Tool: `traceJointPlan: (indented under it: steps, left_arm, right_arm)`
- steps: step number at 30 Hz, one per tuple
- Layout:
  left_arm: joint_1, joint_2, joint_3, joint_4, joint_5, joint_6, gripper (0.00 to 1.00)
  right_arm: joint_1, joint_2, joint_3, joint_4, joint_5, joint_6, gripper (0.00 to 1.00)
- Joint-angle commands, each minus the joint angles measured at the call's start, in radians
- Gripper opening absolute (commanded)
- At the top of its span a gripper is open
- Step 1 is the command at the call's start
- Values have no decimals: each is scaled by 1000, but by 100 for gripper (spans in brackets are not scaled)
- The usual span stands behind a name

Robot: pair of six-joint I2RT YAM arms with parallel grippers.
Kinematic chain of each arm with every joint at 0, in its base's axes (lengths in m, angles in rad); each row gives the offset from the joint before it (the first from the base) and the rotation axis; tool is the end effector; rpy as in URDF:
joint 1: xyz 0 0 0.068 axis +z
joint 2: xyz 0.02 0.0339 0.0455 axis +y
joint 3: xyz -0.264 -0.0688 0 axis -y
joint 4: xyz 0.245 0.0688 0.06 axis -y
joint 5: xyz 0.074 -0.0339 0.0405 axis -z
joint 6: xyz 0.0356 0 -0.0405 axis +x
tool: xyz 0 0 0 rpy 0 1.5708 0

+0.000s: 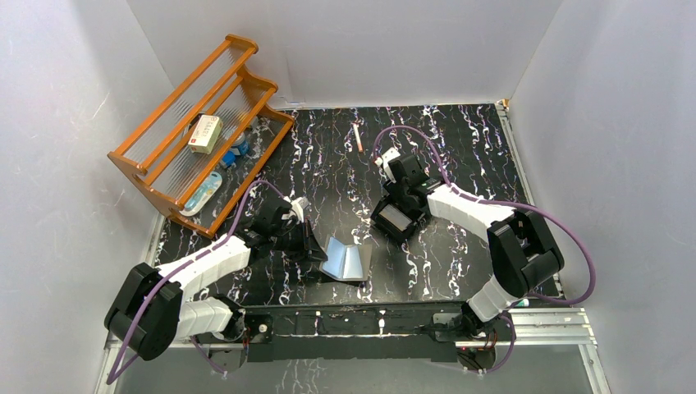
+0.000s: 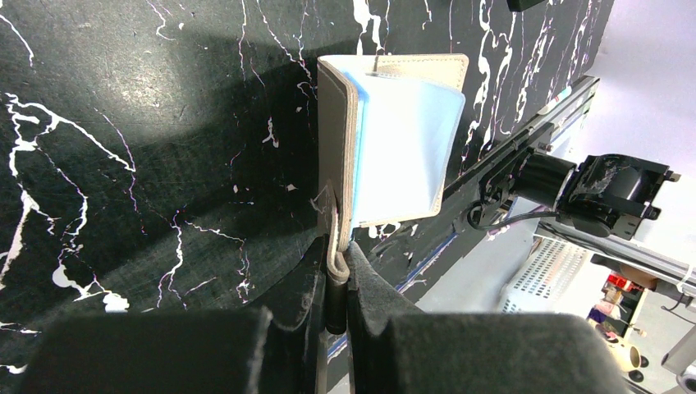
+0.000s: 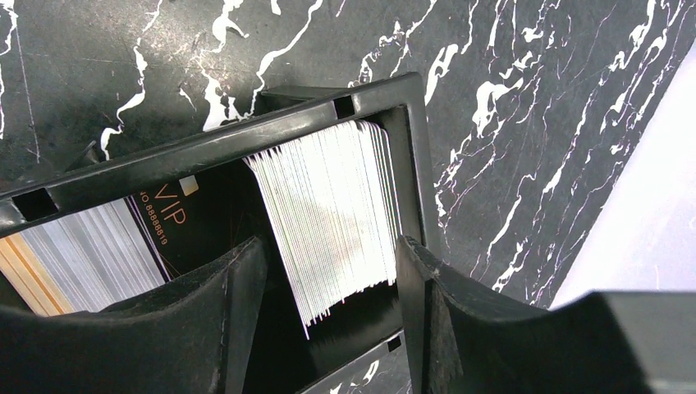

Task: Put the credit cards into the card holder
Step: Pick up the credit card from the storage box.

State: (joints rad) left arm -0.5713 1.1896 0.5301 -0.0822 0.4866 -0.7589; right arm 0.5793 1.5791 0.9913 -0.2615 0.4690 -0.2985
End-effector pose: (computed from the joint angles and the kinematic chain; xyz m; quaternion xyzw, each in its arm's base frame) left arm 0.1844 -0.1383 0.1846 0.0134 0.8935 -0.4148 0.1715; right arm 0.2843 0.1667 0.2122 -0.3125 0.8586 -0.1672 0.3704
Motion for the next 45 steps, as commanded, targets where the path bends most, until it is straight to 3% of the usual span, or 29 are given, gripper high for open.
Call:
traceJointPlan:
  steps: [1,5,9,17,29,34,42,45]
  left_arm:
    - [5,-15,7,12,29,-6,0]
    - [4,-23,0,12,24,-9,0]
    - [4,-26,-5,13,24,-12,0]
    - [4,-25,-4,20,23,-17,0]
    - [-18,12,4,70,23,-45,0]
    - [-23,18,-3,87,-12,-64,0]
    - [-48,28,-84,323,-70,-236,0]
    - [-55,46,-92,353,-95,-255,0]
  right_arm:
    - [3,-32,41,15,37,-4,66]
    - [3,-35,38,12,29,-5,58]
    - [4,-30,41,7,29,0,38]
    - [8,-26,59,-14,21,9,26]
    - [11,-48,109,-100,22,46,26]
    - [21,-56,167,-207,-18,71,14]
    - [36,-143,285,-398,-228,266,0]
    - [46,-199,285,-396,-317,334,0]
